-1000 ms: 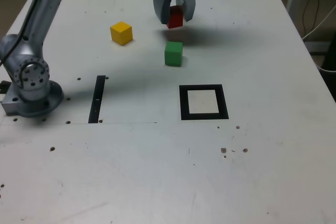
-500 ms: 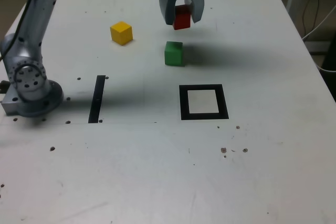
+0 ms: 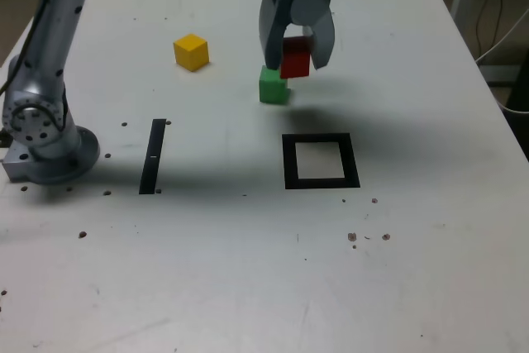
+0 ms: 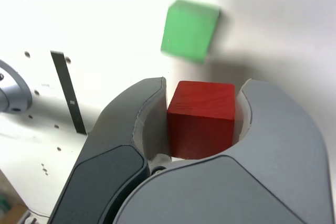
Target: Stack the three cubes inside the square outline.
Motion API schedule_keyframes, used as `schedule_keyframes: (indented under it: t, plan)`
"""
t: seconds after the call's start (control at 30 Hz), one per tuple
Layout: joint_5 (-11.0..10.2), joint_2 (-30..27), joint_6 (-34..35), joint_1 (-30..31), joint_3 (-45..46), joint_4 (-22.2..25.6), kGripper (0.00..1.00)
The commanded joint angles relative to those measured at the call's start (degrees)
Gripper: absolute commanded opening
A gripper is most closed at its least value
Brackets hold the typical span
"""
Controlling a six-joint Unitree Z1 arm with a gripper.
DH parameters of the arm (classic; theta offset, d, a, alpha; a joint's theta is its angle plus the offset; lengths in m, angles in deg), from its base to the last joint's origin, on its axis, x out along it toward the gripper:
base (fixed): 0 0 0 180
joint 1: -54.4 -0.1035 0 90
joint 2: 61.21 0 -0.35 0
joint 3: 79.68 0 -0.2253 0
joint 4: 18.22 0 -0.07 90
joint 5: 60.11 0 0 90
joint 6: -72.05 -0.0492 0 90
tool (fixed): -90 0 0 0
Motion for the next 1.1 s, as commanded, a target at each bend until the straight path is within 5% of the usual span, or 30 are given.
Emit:
schedule_keyframes:
  t: [0.0,1.07]
  plan:
    - [0.4,-0.6,0.9,1.5,0.4,0.0,0.33]
    - [4.9,-0.6,6.0,13.0,8.4,-8.5,0.33]
